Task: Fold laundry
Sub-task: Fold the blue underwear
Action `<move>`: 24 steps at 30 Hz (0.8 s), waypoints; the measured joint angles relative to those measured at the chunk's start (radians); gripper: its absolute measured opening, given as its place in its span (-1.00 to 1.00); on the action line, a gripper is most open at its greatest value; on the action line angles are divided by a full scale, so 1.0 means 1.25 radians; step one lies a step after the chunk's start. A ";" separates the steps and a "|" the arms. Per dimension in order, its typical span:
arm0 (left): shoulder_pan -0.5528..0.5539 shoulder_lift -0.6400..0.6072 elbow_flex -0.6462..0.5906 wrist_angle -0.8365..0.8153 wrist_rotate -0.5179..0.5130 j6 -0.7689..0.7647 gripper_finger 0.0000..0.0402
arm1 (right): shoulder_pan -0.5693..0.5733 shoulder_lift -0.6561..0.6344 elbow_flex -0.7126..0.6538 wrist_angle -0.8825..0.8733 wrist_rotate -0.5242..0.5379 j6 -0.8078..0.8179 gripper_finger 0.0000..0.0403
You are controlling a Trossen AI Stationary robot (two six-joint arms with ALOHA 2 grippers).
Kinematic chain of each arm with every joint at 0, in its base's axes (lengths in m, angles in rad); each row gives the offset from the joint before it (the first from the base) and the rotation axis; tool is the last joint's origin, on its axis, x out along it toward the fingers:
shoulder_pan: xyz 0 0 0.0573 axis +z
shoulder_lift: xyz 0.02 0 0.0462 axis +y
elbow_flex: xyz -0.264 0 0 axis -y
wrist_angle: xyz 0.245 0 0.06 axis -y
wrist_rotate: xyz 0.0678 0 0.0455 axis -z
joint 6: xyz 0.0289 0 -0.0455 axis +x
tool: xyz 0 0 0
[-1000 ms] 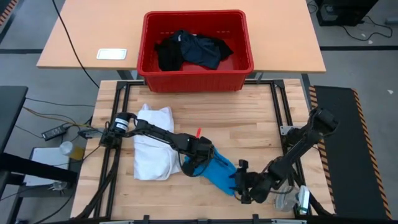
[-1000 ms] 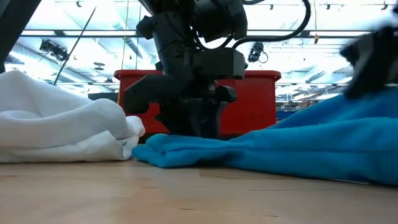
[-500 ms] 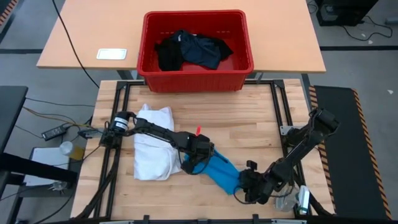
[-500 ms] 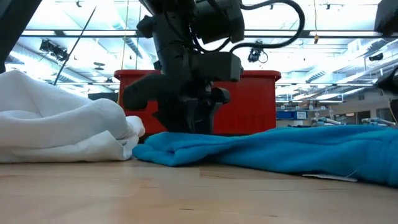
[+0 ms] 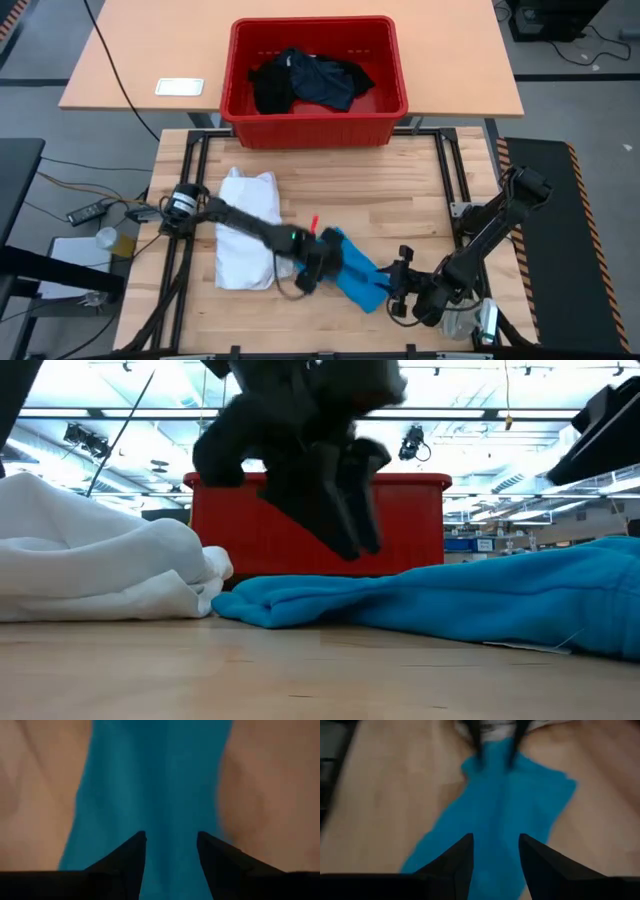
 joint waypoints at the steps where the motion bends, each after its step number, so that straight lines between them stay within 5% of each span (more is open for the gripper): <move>1: -0.017 0.003 0.000 0.021 -0.011 -0.003 -0.09 | 0.000 0.010 0.000 -0.005 0.022 0.002 -0.20; 6: -0.091 0.000 0.001 0.169 -0.102 -0.010 -0.09 | 0.001 0.026 0.000 -0.137 0.150 0.134 -0.20; 11: -0.127 0.016 0.002 0.268 -0.108 -0.029 -0.09 | -0.004 0.017 0.000 -0.328 0.170 0.329 -0.20; 19: -0.128 0.079 0.001 0.408 -0.054 -0.036 -0.09 | -0.029 0.017 0.000 -0.254 0.188 0.329 -0.20; 24: -0.137 0.070 0.003 0.243 -0.085 -0.141 -0.09 | -0.021 0.017 0.000 -0.171 0.178 0.296 -0.20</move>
